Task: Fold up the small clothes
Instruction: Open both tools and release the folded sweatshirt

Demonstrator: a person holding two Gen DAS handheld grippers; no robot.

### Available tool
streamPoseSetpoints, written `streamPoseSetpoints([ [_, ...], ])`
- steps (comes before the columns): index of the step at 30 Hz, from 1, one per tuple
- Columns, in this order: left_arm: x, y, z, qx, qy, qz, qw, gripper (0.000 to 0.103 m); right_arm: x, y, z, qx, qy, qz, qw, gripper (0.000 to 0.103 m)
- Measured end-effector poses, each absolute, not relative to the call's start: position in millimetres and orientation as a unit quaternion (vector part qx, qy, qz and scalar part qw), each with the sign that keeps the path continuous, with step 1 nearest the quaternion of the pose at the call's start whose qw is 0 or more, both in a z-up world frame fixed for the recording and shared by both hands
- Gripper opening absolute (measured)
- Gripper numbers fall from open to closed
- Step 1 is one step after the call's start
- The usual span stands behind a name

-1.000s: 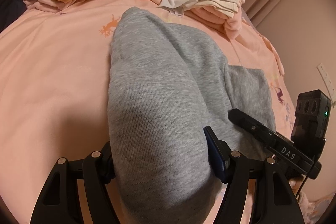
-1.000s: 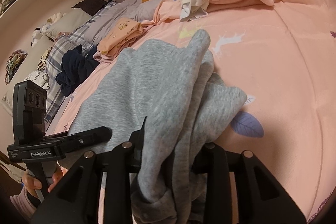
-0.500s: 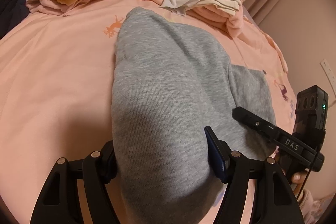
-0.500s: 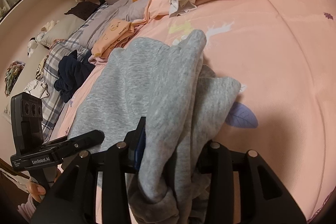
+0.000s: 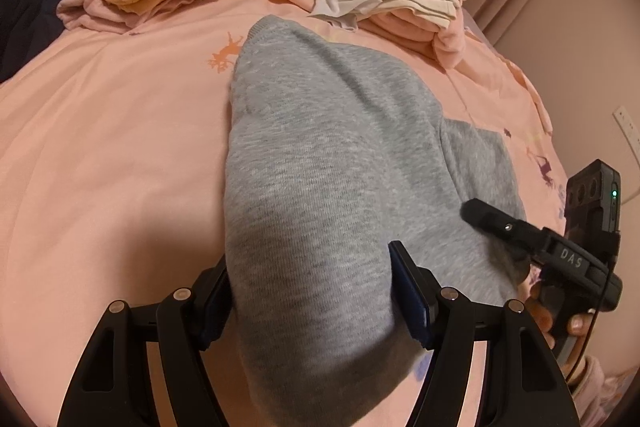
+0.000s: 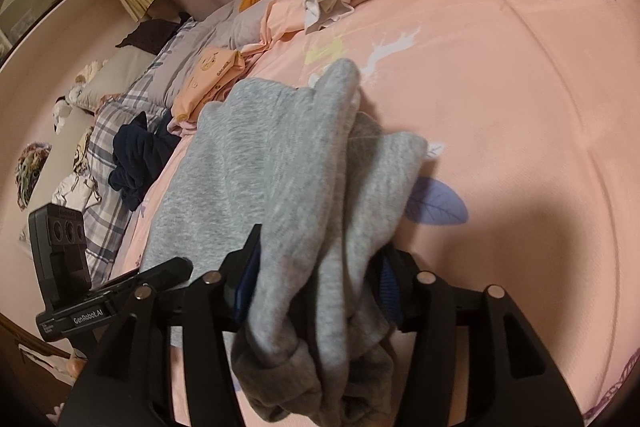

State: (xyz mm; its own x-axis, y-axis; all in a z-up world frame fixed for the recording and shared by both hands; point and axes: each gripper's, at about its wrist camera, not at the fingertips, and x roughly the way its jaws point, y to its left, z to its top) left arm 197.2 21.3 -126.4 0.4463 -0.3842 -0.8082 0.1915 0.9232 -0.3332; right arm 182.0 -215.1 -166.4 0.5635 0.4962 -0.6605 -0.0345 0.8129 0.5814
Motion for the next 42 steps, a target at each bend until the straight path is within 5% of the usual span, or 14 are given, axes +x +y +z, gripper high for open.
streamPoseSetpoints([
  [5,186.3,25.7,-117.5,-0.074,0.487,-0.162,0.855,0.07,171.5,-220.1,-153.1,0.223,0.431,0.127,0.865,0.065],
  [14,161.1,32.0,-91.3,-0.034,0.435,-0.133,0.89,0.07,171.5,-229.3,-117.7,0.172,0.383,0.079,0.904,0.066],
  [25,170.4,9.8,-97.0,-0.022,0.435,-0.153,0.887,0.066,211.7,-181.2,-126.7,0.112,0.415,0.104,0.897,0.036],
  [34,172.8,5.4,-103.5,-0.003,0.441,-0.144,0.886,0.066,226.1,-197.6,-149.9,0.137,0.458,0.077,0.875,0.04],
  [42,172.6,7.8,-105.4,-0.011,0.443,-0.141,0.885,0.066,176.6,-179.9,-119.4,0.1,0.398,0.132,0.902,0.039],
])
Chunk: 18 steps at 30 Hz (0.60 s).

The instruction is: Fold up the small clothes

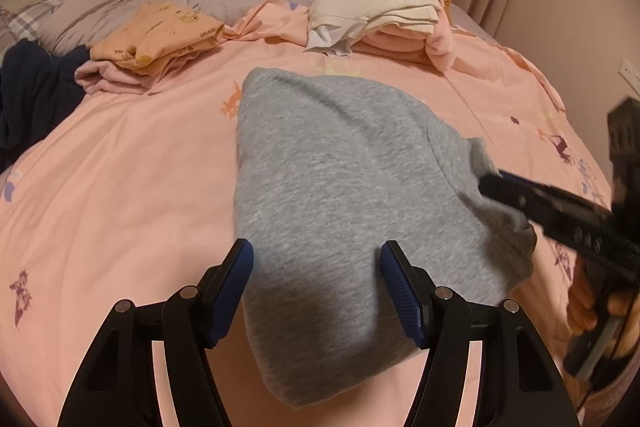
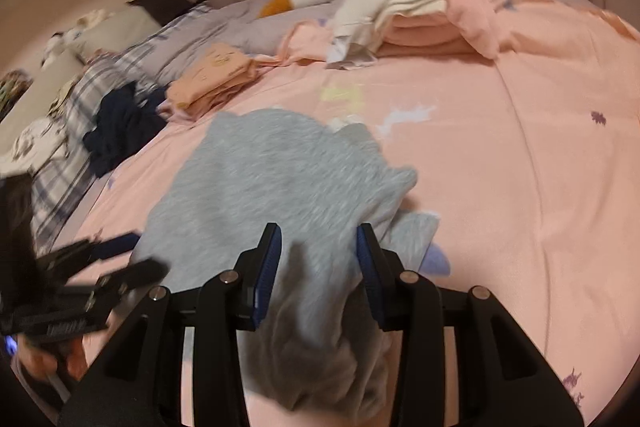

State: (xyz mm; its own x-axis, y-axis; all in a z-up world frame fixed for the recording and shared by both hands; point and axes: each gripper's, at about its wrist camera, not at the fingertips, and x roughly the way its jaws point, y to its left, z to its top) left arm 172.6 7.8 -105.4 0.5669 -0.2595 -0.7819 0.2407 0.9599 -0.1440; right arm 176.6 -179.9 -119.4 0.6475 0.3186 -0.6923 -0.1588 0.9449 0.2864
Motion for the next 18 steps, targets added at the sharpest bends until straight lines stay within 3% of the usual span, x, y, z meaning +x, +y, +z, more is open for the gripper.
streamPoseSetpoints([
  [8,171.7,6.7,-107.0,-0.002,0.443,-0.139,0.886,0.066,163.2,-178.8,-149.2,0.075,0.438,0.121,0.888,0.034],
  [18,162.1,15.2,-114.2,-0.028,0.454,-0.13,0.881,0.066,143.0,-173.3,-141.8,0.068,0.429,0.124,0.892,0.035],
])
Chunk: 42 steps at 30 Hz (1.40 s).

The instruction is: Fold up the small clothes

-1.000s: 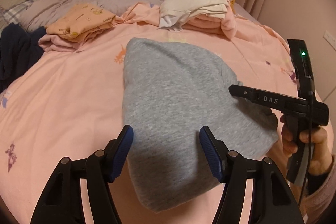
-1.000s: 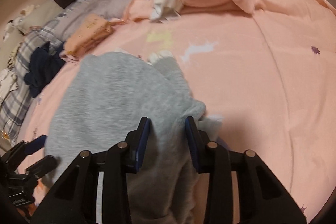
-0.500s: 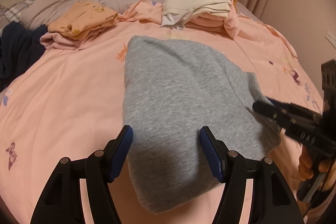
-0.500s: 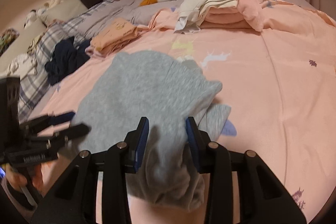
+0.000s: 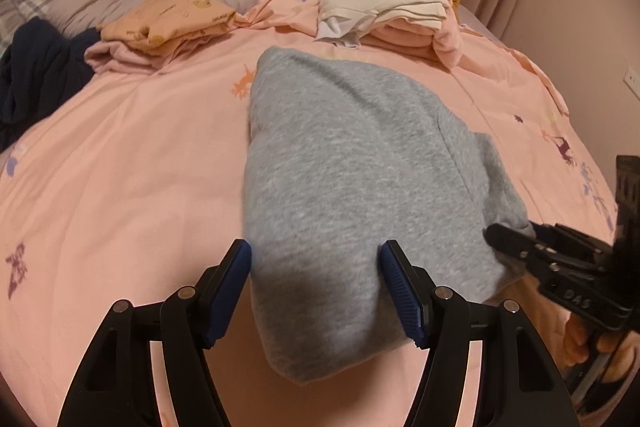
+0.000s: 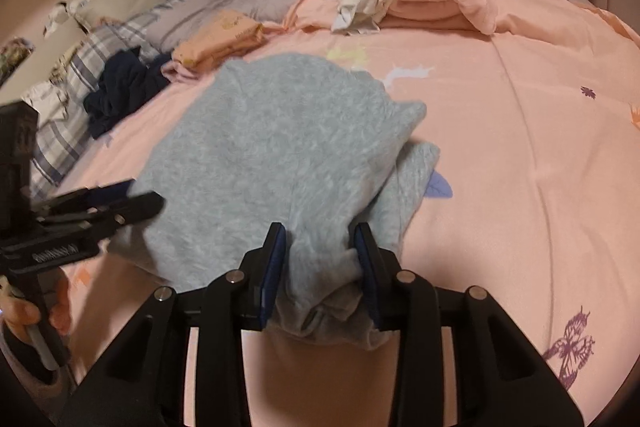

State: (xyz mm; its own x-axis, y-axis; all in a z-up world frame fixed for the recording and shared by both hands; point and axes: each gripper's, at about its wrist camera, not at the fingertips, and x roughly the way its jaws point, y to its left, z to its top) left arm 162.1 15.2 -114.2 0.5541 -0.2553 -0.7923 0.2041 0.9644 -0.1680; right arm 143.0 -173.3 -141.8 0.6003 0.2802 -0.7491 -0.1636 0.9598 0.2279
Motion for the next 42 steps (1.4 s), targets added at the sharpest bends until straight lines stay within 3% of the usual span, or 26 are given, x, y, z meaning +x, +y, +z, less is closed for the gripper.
streamPoseSetpoints([
  [9,117.2,13.8,-82.2,-0.007,0.442,-0.099,0.891,0.066,106.3,-166.3,-122.7,0.061,0.435,0.117,0.891,0.042],
  [11,106.9,13.9,-71.6,-0.004,0.44,-0.092,0.893,0.07,89.8,-166.6,-111.2,0.061,0.428,0.12,0.894,0.052],
  [13,96.0,14.7,-60.0,0.002,0.443,-0.081,0.893,0.08,78.5,-166.2,-100.5,0.062,0.419,0.116,0.899,0.075],
  [15,85.4,16.0,-50.0,0.001,0.436,-0.071,0.897,0.081,66.1,-164.5,-87.1,0.06,0.408,0.112,0.904,0.084],
  [17,76.2,16.3,-41.3,0.006,0.433,-0.061,0.899,0.09,55.2,-161.1,-73.8,0.056,0.399,0.116,0.908,0.091],
  [20,61.0,15.8,-29.4,0.015,0.431,-0.046,0.901,0.095,41.8,-154.5,-57.2,0.05,0.387,0.124,0.912,0.103],
  [28,39.4,20.4,-16.6,0.023,0.428,-0.02,0.904,0.095,15.3,-141.4,-25.4,0.028,0.353,0.121,0.928,0.103],
  [42,38.5,18.8,-23.8,0.034,0.436,-0.01,0.899,0.095,24.3,-147.6,-46.0,0.042,0.386,0.081,0.918,0.103],
])
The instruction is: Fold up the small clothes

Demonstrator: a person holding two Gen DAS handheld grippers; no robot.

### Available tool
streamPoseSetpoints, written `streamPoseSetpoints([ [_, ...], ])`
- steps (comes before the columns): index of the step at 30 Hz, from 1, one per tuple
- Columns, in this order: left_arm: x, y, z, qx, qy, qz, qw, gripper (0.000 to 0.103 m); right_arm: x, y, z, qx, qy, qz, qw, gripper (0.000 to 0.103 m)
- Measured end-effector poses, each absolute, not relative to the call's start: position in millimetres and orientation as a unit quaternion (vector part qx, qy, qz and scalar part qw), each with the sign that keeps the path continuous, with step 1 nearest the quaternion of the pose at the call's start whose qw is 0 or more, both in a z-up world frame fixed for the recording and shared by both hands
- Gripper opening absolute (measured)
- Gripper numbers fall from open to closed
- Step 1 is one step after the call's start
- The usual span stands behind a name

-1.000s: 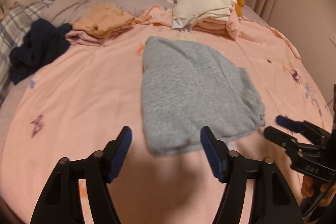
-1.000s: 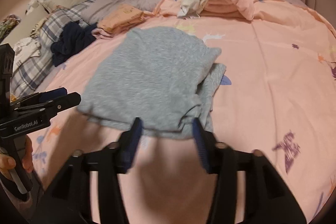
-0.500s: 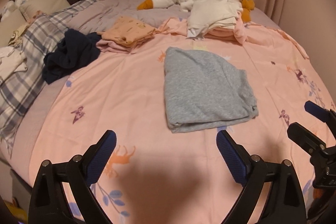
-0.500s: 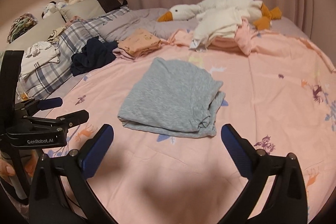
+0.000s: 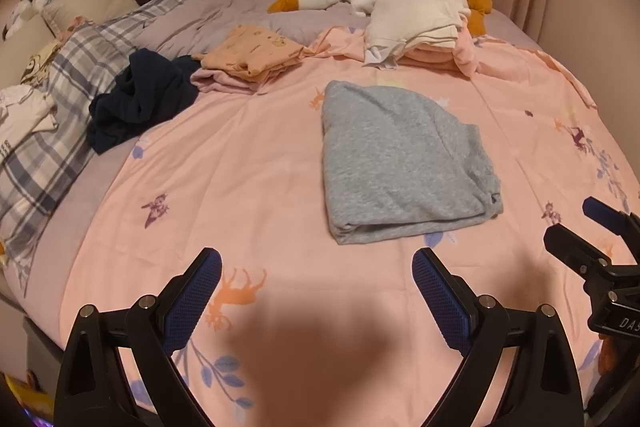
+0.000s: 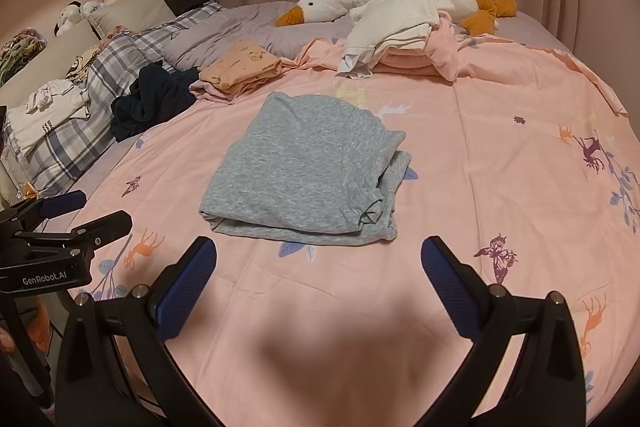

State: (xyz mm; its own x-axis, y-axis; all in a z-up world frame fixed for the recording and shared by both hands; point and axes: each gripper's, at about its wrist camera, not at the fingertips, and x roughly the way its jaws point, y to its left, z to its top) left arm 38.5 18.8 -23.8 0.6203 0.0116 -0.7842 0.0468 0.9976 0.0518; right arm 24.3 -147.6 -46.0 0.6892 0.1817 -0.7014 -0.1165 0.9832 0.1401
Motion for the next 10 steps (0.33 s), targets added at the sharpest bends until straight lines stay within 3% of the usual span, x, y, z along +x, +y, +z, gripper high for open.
streamPoseSetpoints([
  [10,40.1,19.2,-22.9,0.032,0.436,-0.012,0.899,0.095,24.5,-146.6,-43.8,0.044,0.386,0.084,0.918,0.103],
])
